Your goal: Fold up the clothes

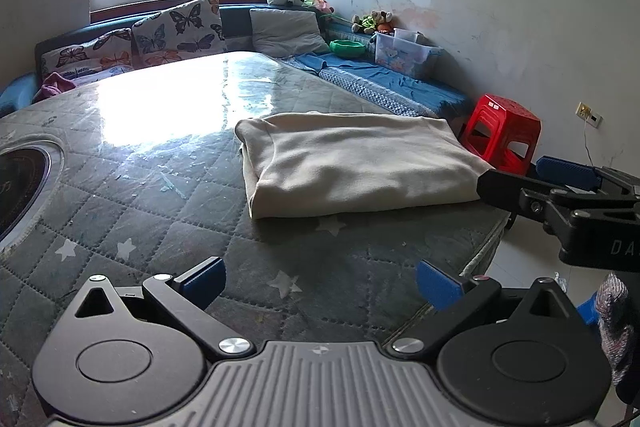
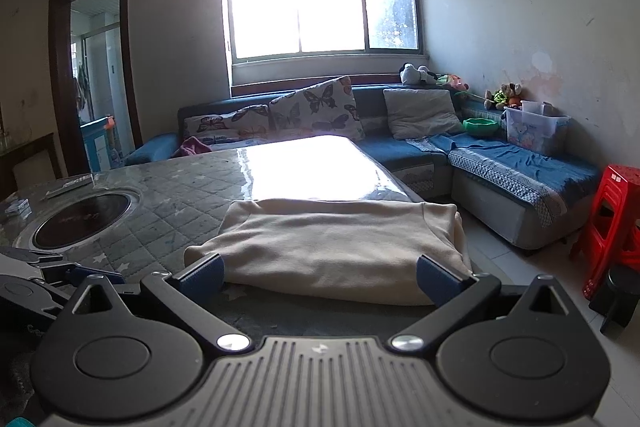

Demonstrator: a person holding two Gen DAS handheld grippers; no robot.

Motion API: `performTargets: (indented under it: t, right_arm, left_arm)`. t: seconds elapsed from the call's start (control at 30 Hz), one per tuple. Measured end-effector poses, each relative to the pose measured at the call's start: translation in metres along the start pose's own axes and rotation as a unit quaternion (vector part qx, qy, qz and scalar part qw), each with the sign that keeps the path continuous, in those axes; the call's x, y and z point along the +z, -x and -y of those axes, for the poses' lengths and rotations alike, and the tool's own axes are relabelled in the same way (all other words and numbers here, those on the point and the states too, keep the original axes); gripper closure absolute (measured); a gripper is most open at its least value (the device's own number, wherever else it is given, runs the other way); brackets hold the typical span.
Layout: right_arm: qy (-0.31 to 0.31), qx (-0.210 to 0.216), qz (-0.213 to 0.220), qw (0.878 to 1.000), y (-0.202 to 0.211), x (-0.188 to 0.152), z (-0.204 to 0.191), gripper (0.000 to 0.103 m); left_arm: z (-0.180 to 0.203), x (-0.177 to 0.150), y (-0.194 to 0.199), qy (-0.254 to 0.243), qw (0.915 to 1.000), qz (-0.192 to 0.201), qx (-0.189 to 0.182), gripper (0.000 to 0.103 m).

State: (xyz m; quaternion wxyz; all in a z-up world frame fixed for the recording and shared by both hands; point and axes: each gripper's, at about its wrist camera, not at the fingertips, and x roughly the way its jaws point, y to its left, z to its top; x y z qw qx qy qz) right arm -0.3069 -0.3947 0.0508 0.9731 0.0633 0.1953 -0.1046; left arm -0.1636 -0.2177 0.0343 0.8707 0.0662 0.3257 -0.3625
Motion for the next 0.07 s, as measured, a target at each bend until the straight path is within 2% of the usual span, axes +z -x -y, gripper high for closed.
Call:
performTargets:
  t: [0.07]
  right_arm:
    - [0.002, 0.000, 0.002, 1.000, 0.0005, 0.0000, -0.0009, 0.000]
  left_arm:
    - [0.0002, 0.0002, 0.0008, -0.002, 1.0000, 0.001, -0.003, 0.000]
